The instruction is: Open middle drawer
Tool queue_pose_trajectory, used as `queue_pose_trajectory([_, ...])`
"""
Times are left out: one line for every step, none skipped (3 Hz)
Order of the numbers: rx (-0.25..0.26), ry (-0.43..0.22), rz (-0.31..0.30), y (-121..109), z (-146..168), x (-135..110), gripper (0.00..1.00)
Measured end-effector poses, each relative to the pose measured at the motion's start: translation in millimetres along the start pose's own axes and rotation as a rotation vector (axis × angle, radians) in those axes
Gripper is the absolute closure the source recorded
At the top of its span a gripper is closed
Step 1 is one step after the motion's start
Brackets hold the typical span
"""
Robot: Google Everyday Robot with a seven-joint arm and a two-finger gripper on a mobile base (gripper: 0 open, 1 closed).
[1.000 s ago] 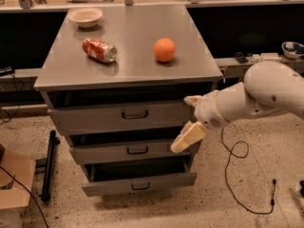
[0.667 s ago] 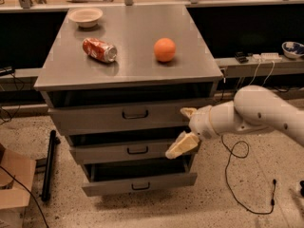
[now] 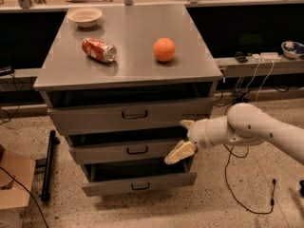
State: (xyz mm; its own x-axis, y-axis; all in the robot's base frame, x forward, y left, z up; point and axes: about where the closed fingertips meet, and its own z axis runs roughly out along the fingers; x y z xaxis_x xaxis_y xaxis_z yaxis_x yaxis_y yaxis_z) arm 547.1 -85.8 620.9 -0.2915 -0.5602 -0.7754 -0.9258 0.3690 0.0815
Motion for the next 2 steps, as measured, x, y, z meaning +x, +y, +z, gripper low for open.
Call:
queue_pose_trajectory([-0.007, -0.001, 0.009, 0.1, 4.7, 5.1, 0.00])
queue_pose_trajectory([-0.033, 0.015, 0.003, -6.7, 32.9, 15.4, 0.00])
